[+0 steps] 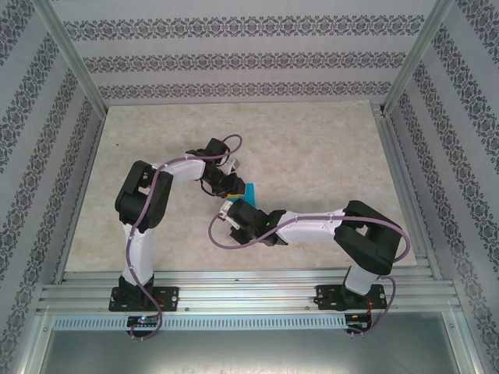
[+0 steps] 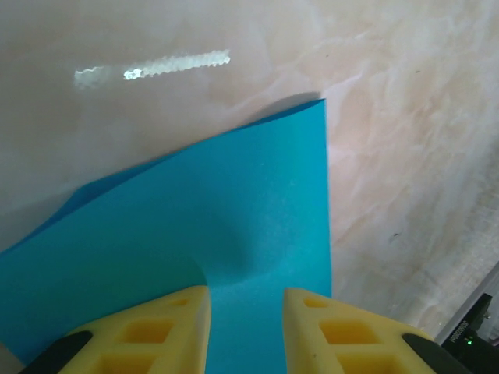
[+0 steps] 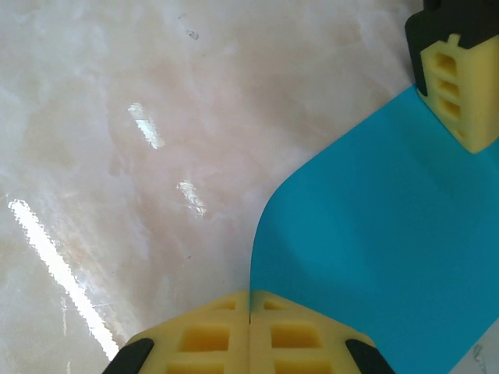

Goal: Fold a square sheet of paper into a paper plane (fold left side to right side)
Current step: Third fold the triangle at the center of the table.

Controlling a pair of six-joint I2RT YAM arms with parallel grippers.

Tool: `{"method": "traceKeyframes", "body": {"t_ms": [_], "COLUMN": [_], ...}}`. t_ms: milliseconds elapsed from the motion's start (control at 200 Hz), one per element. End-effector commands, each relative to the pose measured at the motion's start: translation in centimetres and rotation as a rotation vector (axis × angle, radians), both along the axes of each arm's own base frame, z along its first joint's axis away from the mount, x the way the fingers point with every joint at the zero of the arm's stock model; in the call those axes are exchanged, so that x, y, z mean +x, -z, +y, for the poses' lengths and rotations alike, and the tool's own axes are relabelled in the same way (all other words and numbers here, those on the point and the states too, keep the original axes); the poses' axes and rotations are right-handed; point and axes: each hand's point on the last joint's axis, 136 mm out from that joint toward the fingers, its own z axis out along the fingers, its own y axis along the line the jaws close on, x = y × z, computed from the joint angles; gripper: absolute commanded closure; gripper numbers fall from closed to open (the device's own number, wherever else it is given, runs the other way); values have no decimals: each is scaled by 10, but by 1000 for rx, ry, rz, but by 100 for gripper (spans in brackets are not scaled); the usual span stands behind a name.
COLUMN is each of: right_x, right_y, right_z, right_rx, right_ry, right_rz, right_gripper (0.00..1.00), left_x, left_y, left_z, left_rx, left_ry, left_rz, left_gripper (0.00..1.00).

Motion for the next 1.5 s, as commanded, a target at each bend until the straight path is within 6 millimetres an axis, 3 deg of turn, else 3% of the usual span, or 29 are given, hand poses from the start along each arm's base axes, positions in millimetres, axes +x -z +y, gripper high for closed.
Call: {"method": "traceKeyframes", "body": {"t_ms": [0,230,644,1169,1494], "right_x": [5,22,40,51,51], "right_y": [-22,-32,-14,6,11], "right_z": [9,-2,-19,-40,-42], "right_rx": [117,298,395,411,414], "right_ry": [25,95,198,328,343], "right_rz": [63,248,447,501,523], "right_gripper": [100,100,100,100,100], "left_x": [-5,-11,-12,-14,-14], "left_y": [12,24,27,29,28], "left_z": [4,9,4,3,3], "left_rx": [54,87,96,109,114], "left_ry": [39,50,55,59,59], "left_rz": [2,15,17,21,19], "left_gripper": [70,71,72,72,72]}}
